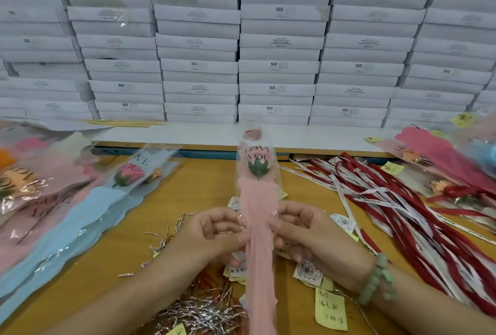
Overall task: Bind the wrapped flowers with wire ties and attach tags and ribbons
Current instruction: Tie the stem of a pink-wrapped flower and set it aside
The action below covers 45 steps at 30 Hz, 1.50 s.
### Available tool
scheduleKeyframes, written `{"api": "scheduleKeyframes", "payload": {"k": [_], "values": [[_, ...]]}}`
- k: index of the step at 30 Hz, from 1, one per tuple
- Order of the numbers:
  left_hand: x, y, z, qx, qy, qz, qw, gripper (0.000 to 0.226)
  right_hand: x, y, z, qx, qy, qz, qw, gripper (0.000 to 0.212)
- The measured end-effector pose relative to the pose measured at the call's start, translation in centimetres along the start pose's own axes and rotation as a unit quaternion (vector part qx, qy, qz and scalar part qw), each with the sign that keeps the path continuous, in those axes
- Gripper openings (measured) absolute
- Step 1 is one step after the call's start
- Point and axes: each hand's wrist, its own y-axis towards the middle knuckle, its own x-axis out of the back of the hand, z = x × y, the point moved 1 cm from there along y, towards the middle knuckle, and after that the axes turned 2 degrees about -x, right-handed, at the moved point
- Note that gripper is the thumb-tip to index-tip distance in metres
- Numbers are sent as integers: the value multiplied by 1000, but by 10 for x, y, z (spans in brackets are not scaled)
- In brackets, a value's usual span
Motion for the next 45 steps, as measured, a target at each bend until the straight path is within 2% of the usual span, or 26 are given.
{"api": "scheduleKeyframes", "payload": {"k": [4, 9, 13, 20, 24, 28, 31, 33, 38, 43, 45], "values": [[1, 0, 1, -4, -45, 1, 999, 28, 2, 1, -1, -31, 45, 37, 998, 53], [-2, -3, 2, -7, -67, 13, 998, 28, 3, 1, -1, -39, 45, 68, 996, 38], [-3, -3, 1, -5, -74, 21, 997, 22, 3, 0, -1, -34, 28, 79, 996, 34], [0, -3, 3, -11, -65, 35, 997, 25, 0, -1, 1, -51, 45, 106, 992, 28], [-1, -4, 3, -19, -45, 42, 998, 21, -2, -2, 0, -58, 9, 84, 995, 36], [-3, -3, 2, -3, -43, 47, 998, 13, -3, -2, -1, -42, -53, 73, 995, 33], [-3, -3, 1, 8, -42, 43, 998, 12, -4, -3, -1, -25, -64, 75, 995, 21], [-4, -3, 0, 11, -43, 43, 998, 15, -4, -4, -1, -24, -66, 73, 995, 21], [-4, -2, 1, 8, -35, 57, 998, 19, -3, -3, 0, -45, -54, 74, 995, 39], [-4, -1, 1, 2, -39, 59, 998, 19, -6, -6, 2, -68, -28, 80, 994, 19], [-6, -1, 1, -4, -38, 55, 998, 20, -7, -6, 3, -73, -15, 79, 994, 25]]}}
